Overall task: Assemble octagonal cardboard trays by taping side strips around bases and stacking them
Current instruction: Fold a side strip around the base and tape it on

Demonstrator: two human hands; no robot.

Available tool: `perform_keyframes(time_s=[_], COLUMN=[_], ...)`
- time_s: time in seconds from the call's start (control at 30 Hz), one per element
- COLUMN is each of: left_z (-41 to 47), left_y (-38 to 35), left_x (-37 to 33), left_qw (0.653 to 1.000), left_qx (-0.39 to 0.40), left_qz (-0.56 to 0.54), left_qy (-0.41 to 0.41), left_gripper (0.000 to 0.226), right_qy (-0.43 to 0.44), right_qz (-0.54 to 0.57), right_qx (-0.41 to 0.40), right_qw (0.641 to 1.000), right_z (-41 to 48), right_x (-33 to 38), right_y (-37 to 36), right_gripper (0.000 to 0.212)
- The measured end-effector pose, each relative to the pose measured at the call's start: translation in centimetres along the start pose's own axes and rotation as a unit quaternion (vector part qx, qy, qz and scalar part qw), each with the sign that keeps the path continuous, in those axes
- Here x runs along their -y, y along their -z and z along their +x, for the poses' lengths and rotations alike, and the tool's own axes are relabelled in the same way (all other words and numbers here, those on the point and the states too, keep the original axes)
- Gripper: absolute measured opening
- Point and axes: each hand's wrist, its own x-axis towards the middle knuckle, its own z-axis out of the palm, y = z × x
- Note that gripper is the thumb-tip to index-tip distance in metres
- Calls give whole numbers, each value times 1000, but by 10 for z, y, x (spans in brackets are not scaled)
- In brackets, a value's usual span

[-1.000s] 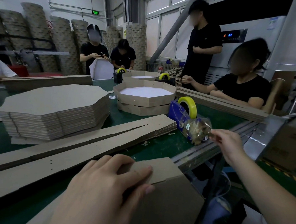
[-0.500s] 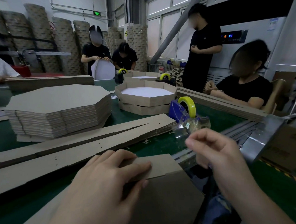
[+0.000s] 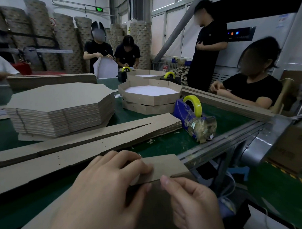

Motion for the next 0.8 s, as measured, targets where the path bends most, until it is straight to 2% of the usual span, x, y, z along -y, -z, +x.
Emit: perform_keyframes(time_s=[0.2,0.27,0.4,0.6,0.7,0.8], left_z=[1,1,-2,-2,3,6], left_y=[1,2,4,7,5,-2], left_x=[-2,-3,1,1,-7,-18], left_qw=[1000,1000,998,998,998,998], left_qx=[0,8,36,62,42,-18], left_qz=[5,8,23,20,12,42], left_qy=[-8,-12,-38,-3,35,54], left_gripper=[21,23,29,38,40,28], right_qy=[-39,-41,-50,-82,-77,-72], right_qz=[15,5,-29,-66,-57,-58], right_qx=[19,28,52,111,130,167], right_qw=[999,999,997,988,987,982], right_z=[1,0,0,0,0,-1], right_x=[3,5,6,7,6,6], right_y=[2,3,8,15,13,11], right_gripper=[32,23,24,17,21,20])
